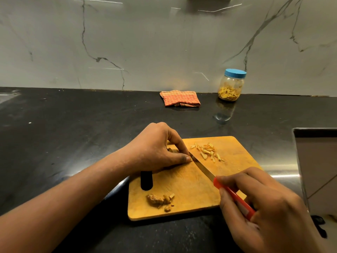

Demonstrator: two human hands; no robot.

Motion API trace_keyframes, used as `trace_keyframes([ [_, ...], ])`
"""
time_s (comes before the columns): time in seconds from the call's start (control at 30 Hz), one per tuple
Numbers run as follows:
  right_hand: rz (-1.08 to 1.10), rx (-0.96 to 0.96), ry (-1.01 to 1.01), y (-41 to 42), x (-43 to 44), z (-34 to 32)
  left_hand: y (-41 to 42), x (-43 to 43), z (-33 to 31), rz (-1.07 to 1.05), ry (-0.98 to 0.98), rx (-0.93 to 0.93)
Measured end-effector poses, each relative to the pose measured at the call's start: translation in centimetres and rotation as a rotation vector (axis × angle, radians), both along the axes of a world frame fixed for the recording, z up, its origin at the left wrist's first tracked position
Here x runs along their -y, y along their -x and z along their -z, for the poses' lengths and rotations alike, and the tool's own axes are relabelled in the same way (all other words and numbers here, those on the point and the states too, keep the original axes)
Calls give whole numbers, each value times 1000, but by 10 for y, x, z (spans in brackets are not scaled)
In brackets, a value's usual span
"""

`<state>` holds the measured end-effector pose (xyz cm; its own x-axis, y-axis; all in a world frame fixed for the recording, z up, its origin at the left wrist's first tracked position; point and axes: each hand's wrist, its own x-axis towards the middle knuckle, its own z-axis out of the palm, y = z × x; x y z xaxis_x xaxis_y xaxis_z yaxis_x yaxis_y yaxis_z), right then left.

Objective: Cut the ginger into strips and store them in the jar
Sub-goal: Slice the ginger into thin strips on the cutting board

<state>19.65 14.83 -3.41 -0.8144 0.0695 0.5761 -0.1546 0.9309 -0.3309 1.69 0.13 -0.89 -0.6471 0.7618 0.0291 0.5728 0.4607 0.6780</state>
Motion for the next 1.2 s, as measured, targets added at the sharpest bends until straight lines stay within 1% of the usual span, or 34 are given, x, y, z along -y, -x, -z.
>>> trace_keyframes([
  [0.27,12,-4,-58,3,3,0,0,1,1,-7,-19,-6],
  [0.43,8,99,-120,14,5,-3,-1,0,0,-12,-17,-11],
  [0.53,4,63,-138,8,6,-2,-2,0,0,-11,-8,-15],
  [0.77,87,-40,-73,-14,-2,-2,-1,2,-3,15,14,-2],
  [0.93,52,-10,-15,-9,-4,-5,-1,3,-3,-8,23,-1],
  [1.13,13,76,-14,-3,-1,-2,-1,3,-3,-25,19,19],
  [1.2,4,78,-19,-1,-1,-2,-1,3,-3,-33,15,24],
])
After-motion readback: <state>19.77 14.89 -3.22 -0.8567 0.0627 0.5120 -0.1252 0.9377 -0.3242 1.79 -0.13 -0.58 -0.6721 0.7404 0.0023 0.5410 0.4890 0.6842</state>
